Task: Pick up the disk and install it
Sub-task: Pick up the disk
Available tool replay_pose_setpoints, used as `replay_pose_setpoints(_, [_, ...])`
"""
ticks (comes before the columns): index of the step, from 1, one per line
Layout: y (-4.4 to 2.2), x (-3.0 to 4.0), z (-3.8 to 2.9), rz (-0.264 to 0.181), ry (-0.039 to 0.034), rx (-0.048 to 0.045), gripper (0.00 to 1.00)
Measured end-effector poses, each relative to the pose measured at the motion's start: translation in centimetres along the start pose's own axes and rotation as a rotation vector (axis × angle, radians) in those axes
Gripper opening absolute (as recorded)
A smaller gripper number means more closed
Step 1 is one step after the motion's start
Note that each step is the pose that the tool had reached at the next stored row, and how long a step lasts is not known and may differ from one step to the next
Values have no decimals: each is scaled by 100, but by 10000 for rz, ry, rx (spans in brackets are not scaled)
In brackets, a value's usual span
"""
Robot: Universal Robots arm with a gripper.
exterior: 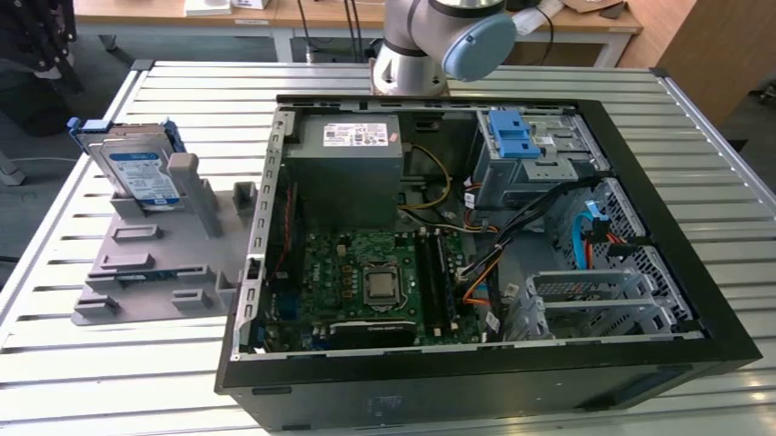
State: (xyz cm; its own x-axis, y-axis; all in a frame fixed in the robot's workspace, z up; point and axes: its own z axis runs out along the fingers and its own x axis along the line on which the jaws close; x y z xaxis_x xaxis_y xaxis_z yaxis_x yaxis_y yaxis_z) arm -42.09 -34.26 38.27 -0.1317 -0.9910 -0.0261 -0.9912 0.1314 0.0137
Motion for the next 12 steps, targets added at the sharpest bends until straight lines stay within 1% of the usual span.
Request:
replay_pose_setpoints(2, [0,0,1,-329,4,-8,11])
replay_pose_setpoints(3, [0,0,0,-393,5,-10,11])
replay_pose_setpoints(6, [0,0,1,-406,6,-9,11])
replay_pose_setpoints(8, [0,0,1,-412,6,-9,23])
replay_pose_setpoints(9, [0,0,1,-414,6,-9,23])
replay_pose_setpoints(11, [0,0,1,-420,6,-9,35])
replay_pose_setpoints(12, [0,0,1,-423,6,-10,35])
